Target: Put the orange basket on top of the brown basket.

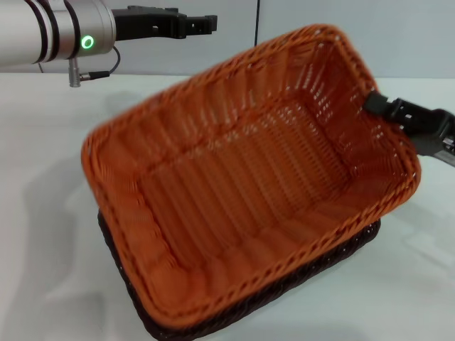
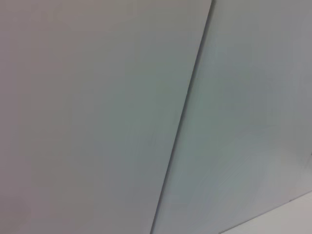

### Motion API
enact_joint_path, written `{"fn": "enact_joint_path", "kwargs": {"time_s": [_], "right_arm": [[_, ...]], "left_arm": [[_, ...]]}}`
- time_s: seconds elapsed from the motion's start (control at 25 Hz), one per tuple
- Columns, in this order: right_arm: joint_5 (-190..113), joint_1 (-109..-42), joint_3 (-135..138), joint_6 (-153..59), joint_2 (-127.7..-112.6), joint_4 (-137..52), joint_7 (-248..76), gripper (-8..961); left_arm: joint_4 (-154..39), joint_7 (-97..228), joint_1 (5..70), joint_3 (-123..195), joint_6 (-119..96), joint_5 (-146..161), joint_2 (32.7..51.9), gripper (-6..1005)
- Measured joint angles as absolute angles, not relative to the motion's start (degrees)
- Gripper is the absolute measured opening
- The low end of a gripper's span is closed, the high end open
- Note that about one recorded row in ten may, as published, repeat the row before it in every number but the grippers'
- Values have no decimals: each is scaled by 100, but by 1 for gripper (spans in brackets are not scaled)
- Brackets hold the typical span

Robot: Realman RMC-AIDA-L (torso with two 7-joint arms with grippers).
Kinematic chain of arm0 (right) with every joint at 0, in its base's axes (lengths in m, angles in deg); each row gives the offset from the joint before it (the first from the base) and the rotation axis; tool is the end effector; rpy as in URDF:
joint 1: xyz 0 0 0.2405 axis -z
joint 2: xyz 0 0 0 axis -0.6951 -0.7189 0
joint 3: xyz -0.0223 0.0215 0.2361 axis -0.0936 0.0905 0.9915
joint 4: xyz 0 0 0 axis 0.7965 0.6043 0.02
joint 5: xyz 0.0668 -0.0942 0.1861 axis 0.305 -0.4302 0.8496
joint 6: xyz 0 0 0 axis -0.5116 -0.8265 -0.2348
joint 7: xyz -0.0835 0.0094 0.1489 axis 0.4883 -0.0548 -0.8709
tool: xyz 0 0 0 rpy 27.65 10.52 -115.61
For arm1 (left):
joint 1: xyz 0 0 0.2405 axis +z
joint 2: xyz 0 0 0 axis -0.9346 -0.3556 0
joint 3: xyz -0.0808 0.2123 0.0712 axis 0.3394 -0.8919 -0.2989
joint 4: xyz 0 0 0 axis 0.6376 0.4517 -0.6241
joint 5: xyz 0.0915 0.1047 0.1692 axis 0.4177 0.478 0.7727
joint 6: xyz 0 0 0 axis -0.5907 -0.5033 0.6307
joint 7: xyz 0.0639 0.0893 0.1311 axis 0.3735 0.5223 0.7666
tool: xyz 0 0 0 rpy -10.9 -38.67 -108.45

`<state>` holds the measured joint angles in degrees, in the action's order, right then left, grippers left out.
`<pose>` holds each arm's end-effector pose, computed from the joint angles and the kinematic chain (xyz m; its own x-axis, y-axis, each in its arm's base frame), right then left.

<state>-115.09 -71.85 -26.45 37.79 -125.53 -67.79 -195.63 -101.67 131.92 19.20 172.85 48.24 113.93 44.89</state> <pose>0.2311 0.3435 0.0251 0.0369 -0.6616 -0.7489 -0.7539 -0.5103 0.4137 -0.1450 0.4969 0.0257 0.7070 0.4085 0.5773 0.6883 -0.5851 -0.4289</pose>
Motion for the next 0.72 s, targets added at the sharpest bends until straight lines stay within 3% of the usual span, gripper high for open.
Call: {"fn": "enact_joint_path", "kwargs": {"time_s": [0.24,0.4,0.56,0.64,0.72], "right_arm": [[-11666,-7210,-2785,3729,-12521,-6751,-19531,283],[-11685,-7178,-2786,3671,-12481,-6750,-19550,498],[-11663,-6983,-2669,3295,-12337,-6756,-19560,647],[-11643,-6803,-2416,2907,-12160,-6774,-19542,721],[-11641,-6739,-2289,2772,-12087,-6780,-19522,725]], "left_arm": [[-10109,13209,1903,17156,4732,11391,4473,864],[-10103,13209,1899,17093,4703,11380,4472,864],[-10083,13209,1903,16999,4656,11288,4460,864],[-10083,13208,1919,16997,4654,11252,4457,864],[-10091,13208,1951,16996,4654,11228,4454,864]]}}
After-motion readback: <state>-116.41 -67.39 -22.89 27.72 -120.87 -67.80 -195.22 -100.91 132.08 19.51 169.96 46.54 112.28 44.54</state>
